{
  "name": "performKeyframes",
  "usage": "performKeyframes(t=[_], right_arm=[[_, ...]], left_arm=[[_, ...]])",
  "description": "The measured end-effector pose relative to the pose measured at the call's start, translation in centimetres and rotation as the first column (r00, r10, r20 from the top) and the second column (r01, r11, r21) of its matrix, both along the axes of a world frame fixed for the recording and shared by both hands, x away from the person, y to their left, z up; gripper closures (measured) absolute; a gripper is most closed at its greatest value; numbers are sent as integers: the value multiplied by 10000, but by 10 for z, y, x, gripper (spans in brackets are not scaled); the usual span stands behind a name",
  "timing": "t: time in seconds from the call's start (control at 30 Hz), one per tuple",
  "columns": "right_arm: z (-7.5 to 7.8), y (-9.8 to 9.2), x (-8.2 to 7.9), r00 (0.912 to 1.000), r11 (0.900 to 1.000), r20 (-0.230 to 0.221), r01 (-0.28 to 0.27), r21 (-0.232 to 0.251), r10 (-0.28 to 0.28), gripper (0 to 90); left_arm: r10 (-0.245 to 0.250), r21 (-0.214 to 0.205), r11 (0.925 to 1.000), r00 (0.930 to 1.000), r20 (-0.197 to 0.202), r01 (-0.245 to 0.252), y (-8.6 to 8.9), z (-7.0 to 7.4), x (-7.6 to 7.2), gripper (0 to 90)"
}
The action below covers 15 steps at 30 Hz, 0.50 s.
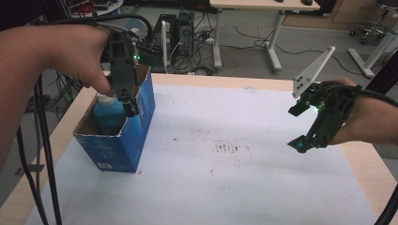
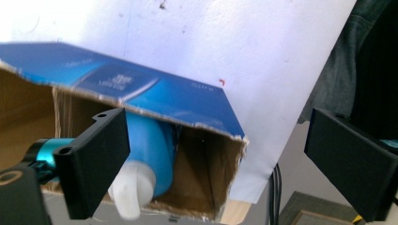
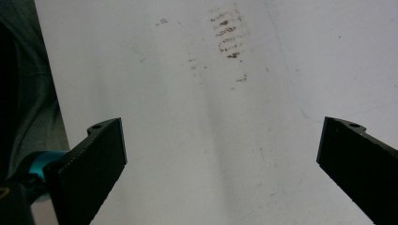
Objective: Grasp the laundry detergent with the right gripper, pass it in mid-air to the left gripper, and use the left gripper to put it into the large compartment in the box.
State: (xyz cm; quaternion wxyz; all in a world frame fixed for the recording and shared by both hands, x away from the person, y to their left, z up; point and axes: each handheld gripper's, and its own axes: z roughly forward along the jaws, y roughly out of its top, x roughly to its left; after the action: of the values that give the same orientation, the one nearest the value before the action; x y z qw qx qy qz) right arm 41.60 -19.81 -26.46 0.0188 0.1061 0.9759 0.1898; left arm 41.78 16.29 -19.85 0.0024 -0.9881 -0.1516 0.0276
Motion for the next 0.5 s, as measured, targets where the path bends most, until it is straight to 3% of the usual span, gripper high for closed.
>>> performKeyframes(t=[0.17,0.5], right_arm=[[-2,3,4,9996,9979,-116,-247,-602,241,10],[-13,15,11,9965,9833,-348,-810,-1628,763,10]], left_arm=[[-378,52,9993,9992,106,377,-13,-9,4,17],[-1181,-82,9929,9928,181,1183,-40,-31,9,17]])
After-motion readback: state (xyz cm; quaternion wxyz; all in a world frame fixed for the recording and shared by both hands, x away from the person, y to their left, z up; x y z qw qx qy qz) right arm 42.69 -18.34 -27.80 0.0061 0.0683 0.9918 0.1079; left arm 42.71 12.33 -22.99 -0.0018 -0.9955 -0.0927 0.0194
